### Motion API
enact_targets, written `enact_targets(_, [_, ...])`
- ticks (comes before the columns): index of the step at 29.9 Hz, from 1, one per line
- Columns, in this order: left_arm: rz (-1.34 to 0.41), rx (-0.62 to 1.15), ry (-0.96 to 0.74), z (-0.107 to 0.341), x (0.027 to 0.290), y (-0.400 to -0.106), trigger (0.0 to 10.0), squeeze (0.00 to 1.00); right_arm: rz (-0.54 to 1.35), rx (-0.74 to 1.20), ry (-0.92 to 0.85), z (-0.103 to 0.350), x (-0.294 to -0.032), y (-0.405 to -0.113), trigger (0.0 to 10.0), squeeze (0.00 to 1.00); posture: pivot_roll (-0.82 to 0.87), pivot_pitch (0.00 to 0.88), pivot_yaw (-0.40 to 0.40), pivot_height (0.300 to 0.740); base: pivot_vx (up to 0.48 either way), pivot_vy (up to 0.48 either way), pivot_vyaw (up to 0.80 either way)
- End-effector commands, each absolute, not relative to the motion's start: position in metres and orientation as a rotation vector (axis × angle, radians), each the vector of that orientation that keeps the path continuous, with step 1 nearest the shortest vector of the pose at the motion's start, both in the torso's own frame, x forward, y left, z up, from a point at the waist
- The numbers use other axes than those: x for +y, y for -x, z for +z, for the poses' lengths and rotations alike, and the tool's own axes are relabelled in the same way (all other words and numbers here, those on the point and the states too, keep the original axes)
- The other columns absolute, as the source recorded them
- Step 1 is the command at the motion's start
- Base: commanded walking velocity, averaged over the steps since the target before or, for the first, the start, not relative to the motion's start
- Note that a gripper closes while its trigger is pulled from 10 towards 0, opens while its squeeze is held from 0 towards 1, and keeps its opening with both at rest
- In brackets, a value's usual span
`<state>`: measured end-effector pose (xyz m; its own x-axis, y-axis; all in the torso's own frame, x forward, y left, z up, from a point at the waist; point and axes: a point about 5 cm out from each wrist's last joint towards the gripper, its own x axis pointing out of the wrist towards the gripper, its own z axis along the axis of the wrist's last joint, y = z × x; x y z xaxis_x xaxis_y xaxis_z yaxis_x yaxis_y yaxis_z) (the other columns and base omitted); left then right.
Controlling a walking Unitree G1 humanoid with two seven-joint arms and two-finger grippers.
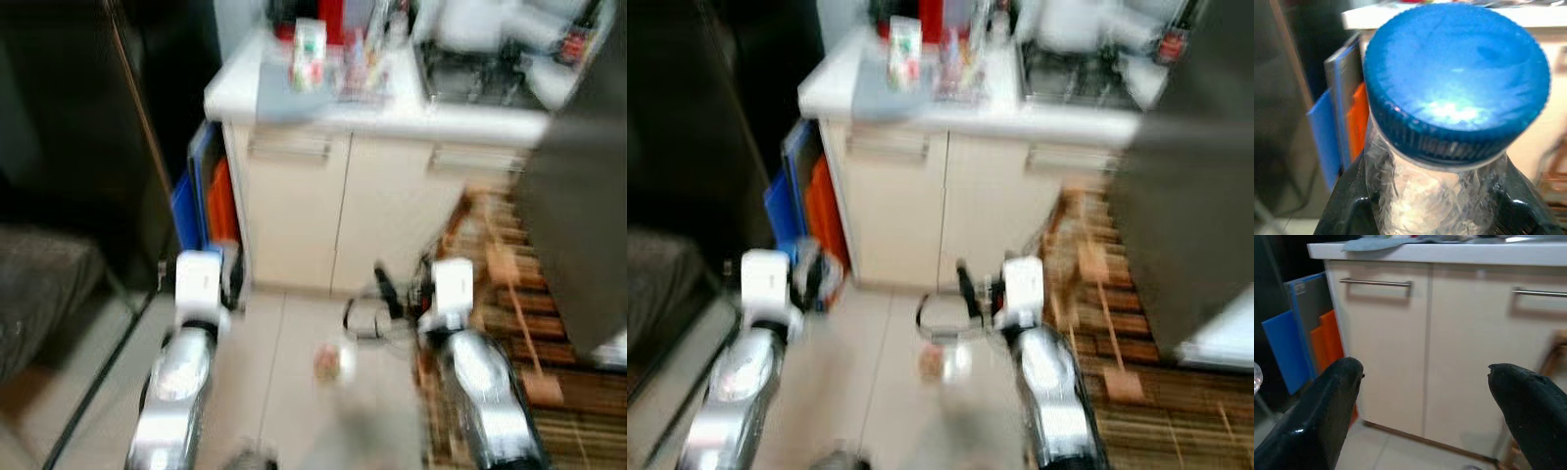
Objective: Restocking fridge
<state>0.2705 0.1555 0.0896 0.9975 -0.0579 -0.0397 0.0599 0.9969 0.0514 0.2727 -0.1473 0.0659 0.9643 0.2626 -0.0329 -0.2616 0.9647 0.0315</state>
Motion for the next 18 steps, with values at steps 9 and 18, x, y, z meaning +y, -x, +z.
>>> enact_targets(9, [-0.07, 0.026, -0.024, 0.091, 0.149, -0.27, 10.0, 0.0, 0.263, 0.042, -0.01, 0.07, -0.15, -0.271, 10.0, 0.01, -0.04, 0.0, -0.024, 0.74, 0.0, 0.0, 0.0])
enact_targets(18, [-0.089, 0.047, -0.017, 0.084, 0.152, -0.267, 10.0, 0.0, 0.246, 0.054, -0.013, 0.07, -0.15, -0.272, 10.0, 0.01, -0.03, 0.0, -0.02, 0.74, 0.0, 0.0, -0.78])
